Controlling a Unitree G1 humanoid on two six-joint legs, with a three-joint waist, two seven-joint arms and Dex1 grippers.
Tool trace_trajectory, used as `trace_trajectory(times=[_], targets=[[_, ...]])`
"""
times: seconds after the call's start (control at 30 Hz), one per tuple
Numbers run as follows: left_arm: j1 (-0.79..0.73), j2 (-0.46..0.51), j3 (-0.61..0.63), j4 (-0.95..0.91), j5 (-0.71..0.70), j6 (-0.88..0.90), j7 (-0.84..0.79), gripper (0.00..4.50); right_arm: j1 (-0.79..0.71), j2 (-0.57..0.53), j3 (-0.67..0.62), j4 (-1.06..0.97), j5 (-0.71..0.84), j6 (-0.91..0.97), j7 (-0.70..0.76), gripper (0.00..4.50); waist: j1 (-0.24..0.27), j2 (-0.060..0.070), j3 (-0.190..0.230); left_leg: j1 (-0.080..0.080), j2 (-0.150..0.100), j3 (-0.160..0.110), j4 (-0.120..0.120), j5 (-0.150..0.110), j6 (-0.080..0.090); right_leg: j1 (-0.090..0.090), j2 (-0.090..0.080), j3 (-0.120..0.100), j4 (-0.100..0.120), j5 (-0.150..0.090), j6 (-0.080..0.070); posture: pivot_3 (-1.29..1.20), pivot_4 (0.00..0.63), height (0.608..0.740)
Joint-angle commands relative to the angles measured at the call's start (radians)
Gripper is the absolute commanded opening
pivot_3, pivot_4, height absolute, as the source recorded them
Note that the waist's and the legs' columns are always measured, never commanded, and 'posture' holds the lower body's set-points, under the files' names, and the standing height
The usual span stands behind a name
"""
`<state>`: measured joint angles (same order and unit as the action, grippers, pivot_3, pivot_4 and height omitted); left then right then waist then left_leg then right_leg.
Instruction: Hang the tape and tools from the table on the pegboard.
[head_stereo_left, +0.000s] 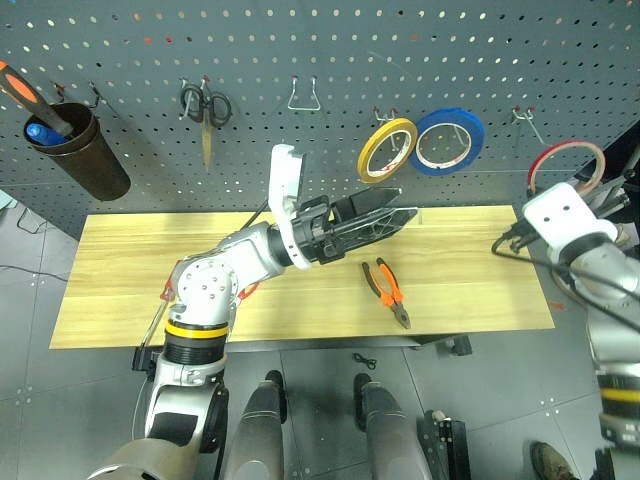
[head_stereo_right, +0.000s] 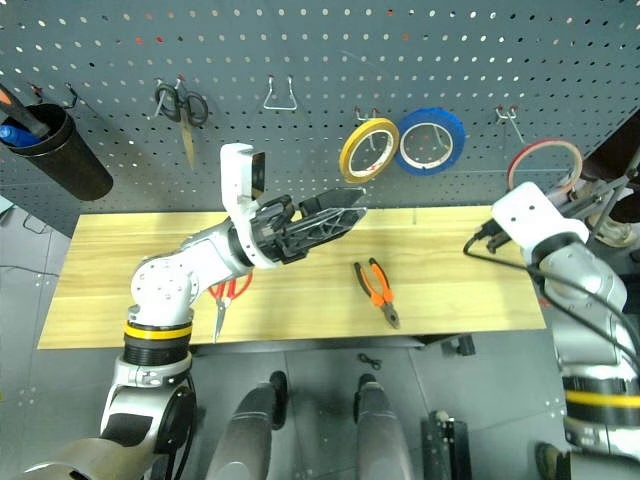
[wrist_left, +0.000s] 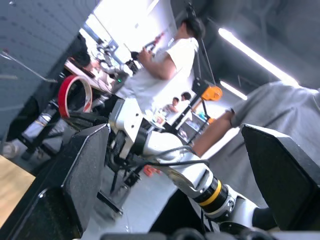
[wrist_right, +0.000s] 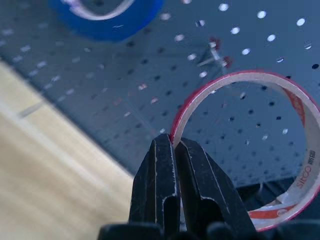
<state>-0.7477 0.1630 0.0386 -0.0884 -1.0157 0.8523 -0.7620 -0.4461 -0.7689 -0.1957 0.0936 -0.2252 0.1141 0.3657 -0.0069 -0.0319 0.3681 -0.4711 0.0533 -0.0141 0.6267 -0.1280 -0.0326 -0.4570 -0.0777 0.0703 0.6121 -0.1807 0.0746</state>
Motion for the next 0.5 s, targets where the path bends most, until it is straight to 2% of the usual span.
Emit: trace_trajectory(times=[0.03,0.17,0.27,0.4,0.5], targets=[[-0.017,-0.02,-0.019,0.001,0.026,-0.039,-0.026,4.5,-0.121,-0.021,0.029,0.186,0.036,-0.126,0.033,0.06,-0.002,0.0,0.0,-0.001,-0.001,-0.001,0.0,0.0,0.0,0.0,0.0,0.0,-0.001,0.0,0.0,0.06,0.326,0.74],[-0.001,-0.013,-0.023,-0.013,0.032,-0.034,-0.037,4.5,-0.223,-0.021,0.066,0.326,0.047,-0.212,0.058,0.06,-0.004,0.0,0.0,-0.004,-0.002,-0.002,0.0,0.0,0.0,-0.001,-0.001,0.0,-0.001,0.001,0.001,0.07,0.326,0.74],[0.006,-0.001,-0.019,-0.021,0.031,-0.028,-0.039,4.5,-0.278,0.002,0.071,0.404,0.099,-0.203,0.107,0.06,-0.004,0.0,0.0,-0.004,-0.002,-0.003,0.0,0.0,0.0,-0.001,-0.001,-0.001,-0.001,0.001,0.001,0.07,0.327,0.74],[-0.004,0.002,-0.014,-0.022,0.025,-0.029,-0.038,4.5,-0.308,0.009,0.062,0.459,0.135,-0.183,0.128,1.4,0.0,0.0,0.0,-0.004,-0.003,-0.004,0.0,0.0,0.0,-0.001,-0.001,0.0,0.0,0.001,0.001,0.08,0.325,0.74],[-0.008,0.004,-0.01,-0.02,0.023,-0.029,-0.04,4.5,-0.276,0.003,0.055,0.441,0.141,-0.162,0.119,2.41,0.002,0.0,0.0,-0.004,-0.004,-0.005,0.0,0.0,0.0,-0.001,-0.001,0.0,0.0,0.001,0.001,0.08,0.327,0.74]])
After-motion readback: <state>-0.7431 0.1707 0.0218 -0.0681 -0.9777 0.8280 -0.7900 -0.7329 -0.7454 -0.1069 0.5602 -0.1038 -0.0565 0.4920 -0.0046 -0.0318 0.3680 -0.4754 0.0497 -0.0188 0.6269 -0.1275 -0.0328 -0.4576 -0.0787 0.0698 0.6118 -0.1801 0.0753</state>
